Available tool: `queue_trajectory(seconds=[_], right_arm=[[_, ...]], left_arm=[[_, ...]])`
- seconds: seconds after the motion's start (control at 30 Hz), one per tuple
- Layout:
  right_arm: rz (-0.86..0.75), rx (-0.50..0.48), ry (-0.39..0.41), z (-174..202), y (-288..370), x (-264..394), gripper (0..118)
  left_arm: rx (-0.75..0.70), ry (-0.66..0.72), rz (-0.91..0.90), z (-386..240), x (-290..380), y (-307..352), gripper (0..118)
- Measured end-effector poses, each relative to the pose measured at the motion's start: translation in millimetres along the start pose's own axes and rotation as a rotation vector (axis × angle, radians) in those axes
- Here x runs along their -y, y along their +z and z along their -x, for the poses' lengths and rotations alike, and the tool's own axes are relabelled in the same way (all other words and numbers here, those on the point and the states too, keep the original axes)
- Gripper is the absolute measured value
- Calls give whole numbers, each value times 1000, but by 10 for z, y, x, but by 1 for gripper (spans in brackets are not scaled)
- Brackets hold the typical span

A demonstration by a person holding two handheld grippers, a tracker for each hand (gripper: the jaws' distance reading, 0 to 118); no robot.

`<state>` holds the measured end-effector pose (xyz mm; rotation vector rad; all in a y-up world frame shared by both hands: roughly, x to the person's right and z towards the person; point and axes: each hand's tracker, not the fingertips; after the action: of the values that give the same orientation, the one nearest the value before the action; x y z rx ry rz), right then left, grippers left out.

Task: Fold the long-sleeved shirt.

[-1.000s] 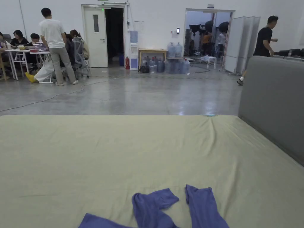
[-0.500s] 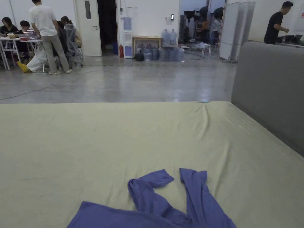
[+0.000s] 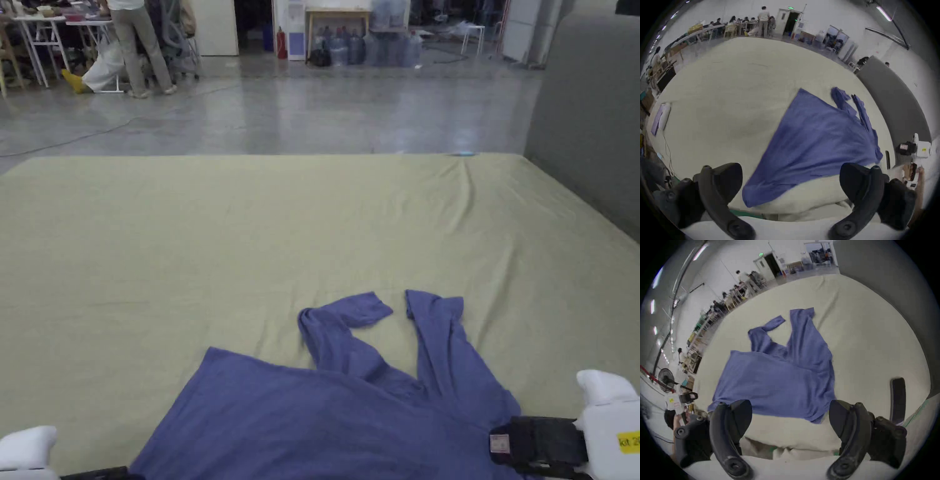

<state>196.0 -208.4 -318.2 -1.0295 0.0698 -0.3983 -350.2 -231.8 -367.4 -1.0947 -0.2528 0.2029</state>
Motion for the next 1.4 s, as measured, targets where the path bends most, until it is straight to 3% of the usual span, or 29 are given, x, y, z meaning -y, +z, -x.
queue_trajectory(seconds=[0.03,0.07,0.1,0.13,0.17,0.23,0.3,0.33,0.37,0.4,0.43,0.47,0.57,0.67,0.77,0.93,0.97,1.0,1.03,1.1,1.13,1.2,1.23,1.27,1.37,1.4], right_arm=[[13,4,-5,66,-21,116,97],[23,16,0,131,-41,228,89],[24,38,28,200,-58,345,58],[34,61,50,260,-106,453,7],[40,76,48,287,-129,565,0],[66,9,73,354,-200,634,0],[69,-37,63,394,-173,663,0],[67,-32,67,417,-149,666,0],[66,-30,74,451,-159,658,0],[63,-24,88,492,-171,638,0],[61,-22,98,520,-181,623,0],[57,-23,102,519,-146,590,0],[38,-15,92,526,-156,576,0],[42,15,39,397,-146,602,0],[67,41,-23,200,-135,625,0],[69,155,-23,-83,-95,550,0],[67,170,-24,-127,-109,501,0],[61,186,-30,-193,-118,418,0],[50,193,-41,-267,-158,303,0],[9,194,-84,-386,-261,48,0],[-4,179,-84,-458,-353,-121,6],[-2,189,-71,-531,-635,-391,96],[24,216,-76,-575,-820,-527,118],[-2,229,-82,-641,-942,-675,117],[114,225,-107,-786,-1462,-988,115],[140,230,-115,-783,-1569,-979,108]], left_arm=[[-56,-21,41,-65,70,-66,110],[-91,-36,53,-120,127,-109,78],[-111,-56,67,-171,192,-176,24],[-121,-70,85,-198,255,-248,0],[-74,-53,100,-199,275,-262,0],[3,-16,115,-217,205,-275,0],[-18,-10,80,-222,-29,-325,0],[-14,-8,37,-240,-211,-341,9],[-29,-25,-3,-272,-386,-372,62],[-52,-48,-31,-284,-648,-513,107],[-64,-70,-31,-316,-846,-634,116],[-30,-61,-157,-355,-1085,-713,115],[-152,-86,-40,-447,-1633,-1320,115],[-162,-34,56,-379,-1993,-1982,110],[-160,-37,80,-319,-2059,-2451,93],[-252,-220,-12,-598,-1670,-2281,82],[-292,-262,-15,-654,-1629,-2236,57],[-342,-318,-10,-716,-1586,-2191,20],[-333,-341,-11,-774,-1549,-2095,0],[-207,-287,8,-800,-1541,-1960,0],[-189,-258,-5,-797,-1530,-1882,0],[-221,-243,-23,-791,-1540,-1737,0],[-213,-220,-31,-767,-1550,-1664,0],[-188,-196,-34,-745,-1561,-1602,0],[-158,-149,-40,-710,-1560,-1405,0],[-149,-133,-42,-697,-1552,-1334,0]])
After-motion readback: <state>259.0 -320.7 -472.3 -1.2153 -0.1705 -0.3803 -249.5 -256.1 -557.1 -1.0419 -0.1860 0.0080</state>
